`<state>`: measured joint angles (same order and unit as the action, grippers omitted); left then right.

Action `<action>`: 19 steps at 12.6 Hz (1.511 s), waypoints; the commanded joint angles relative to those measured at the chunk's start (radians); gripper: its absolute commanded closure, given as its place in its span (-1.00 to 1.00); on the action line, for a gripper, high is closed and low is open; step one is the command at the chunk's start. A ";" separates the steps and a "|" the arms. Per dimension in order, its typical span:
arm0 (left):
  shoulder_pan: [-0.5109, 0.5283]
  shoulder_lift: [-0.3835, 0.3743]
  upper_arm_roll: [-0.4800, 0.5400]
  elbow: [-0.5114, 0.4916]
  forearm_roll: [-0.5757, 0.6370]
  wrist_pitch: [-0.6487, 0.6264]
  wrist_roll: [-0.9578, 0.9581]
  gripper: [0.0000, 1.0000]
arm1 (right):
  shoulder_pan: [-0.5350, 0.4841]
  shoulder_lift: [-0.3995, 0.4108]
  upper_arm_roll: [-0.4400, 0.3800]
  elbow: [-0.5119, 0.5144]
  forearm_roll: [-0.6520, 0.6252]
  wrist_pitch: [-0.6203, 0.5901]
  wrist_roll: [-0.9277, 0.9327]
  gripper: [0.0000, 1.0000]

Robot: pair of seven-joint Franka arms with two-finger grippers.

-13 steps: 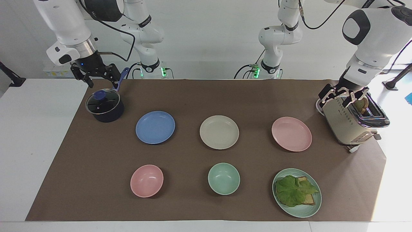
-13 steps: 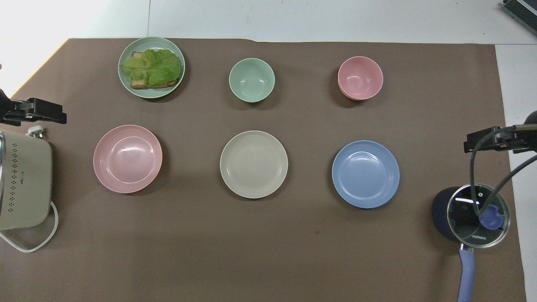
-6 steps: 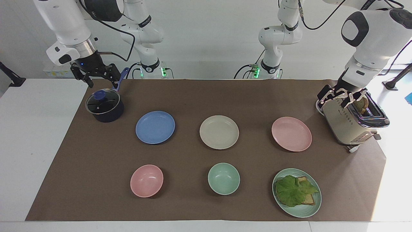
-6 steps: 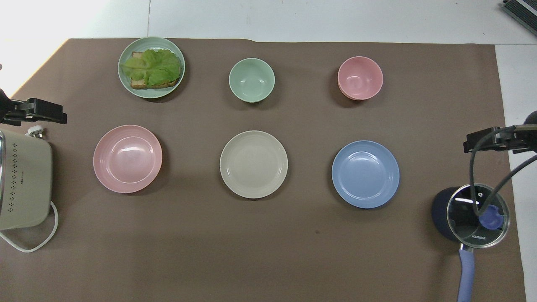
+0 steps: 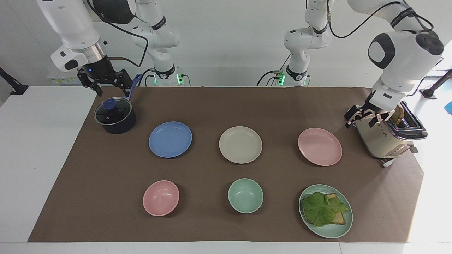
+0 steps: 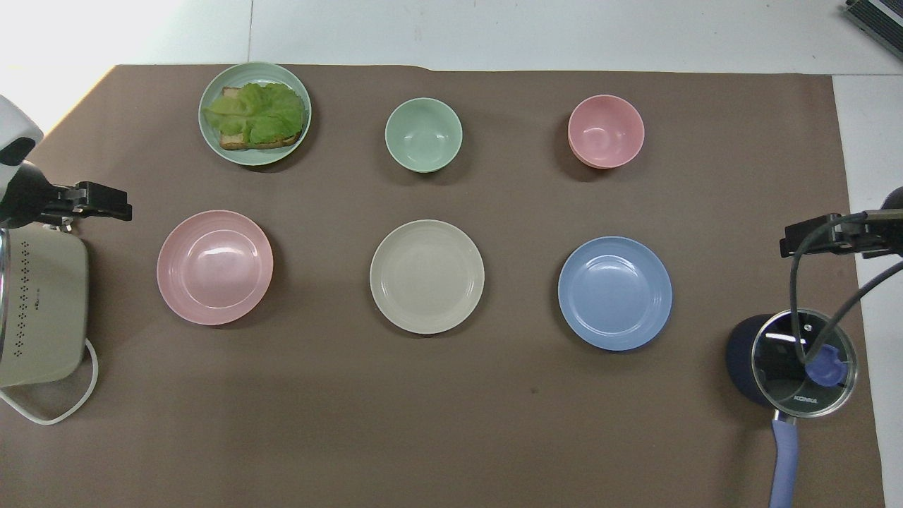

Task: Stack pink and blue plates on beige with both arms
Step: 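Reach the left gripper to the pink plate rim and grasp it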

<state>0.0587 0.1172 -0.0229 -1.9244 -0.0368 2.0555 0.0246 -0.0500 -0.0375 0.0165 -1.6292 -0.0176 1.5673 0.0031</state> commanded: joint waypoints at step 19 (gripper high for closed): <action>0.079 0.081 -0.003 -0.165 0.012 0.086 -0.068 0.56 | -0.017 -0.018 0.005 -0.027 0.007 0.045 -0.022 -1.00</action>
<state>0.1254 0.2066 -0.0215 -2.0758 -0.0368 2.1485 -0.0507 -0.0581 -0.0375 0.0163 -1.6296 -0.0176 1.5835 0.0031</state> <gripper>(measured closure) 0.225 0.000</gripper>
